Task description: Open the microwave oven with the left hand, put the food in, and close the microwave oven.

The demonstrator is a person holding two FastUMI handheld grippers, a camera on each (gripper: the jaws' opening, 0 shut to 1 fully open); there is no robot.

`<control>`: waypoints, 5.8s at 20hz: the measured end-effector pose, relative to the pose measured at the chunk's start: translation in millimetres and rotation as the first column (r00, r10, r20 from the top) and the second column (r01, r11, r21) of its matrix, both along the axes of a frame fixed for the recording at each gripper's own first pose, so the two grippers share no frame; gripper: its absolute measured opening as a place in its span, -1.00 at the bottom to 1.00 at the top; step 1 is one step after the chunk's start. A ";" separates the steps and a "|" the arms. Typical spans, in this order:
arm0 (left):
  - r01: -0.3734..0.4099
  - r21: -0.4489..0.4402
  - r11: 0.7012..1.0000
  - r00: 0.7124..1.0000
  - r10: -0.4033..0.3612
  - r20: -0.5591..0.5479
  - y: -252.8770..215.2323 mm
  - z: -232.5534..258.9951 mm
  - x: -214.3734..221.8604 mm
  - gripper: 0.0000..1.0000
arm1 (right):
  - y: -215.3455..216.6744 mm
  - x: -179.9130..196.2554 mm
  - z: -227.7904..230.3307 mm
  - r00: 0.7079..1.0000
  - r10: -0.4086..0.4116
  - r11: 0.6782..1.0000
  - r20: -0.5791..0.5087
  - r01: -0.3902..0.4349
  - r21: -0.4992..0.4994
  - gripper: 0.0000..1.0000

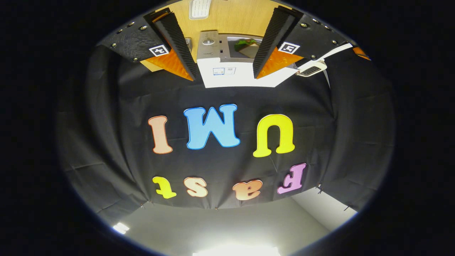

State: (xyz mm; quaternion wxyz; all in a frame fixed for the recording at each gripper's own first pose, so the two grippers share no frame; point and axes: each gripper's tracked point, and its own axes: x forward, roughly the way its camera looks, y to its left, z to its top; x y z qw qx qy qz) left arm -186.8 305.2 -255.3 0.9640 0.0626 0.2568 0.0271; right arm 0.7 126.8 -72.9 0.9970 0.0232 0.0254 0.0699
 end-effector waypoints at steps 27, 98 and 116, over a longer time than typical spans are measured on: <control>0.312 -0.168 0.935 0.944 -0.325 -0.062 -244.0 -28.9 48.0 -0.86 | -108.6 44.3 6.1 0.998 -0.041 0.999 -0.050 0.042 0.014 0.92; 0.189 -0.397 0.898 0.975 -0.221 -0.036 -391.2 -75.5 319.2 -0.85 | -234.6 20.0 14.8 0.958 -0.282 0.956 0.049 0.285 -0.066 0.92; 0.154 -0.351 0.924 0.980 -0.187 -0.062 -388.0 -82.5 338.7 -0.86 | -231.9 37.5 9.8 0.961 -0.275 0.959 0.042 0.277 -0.066 0.92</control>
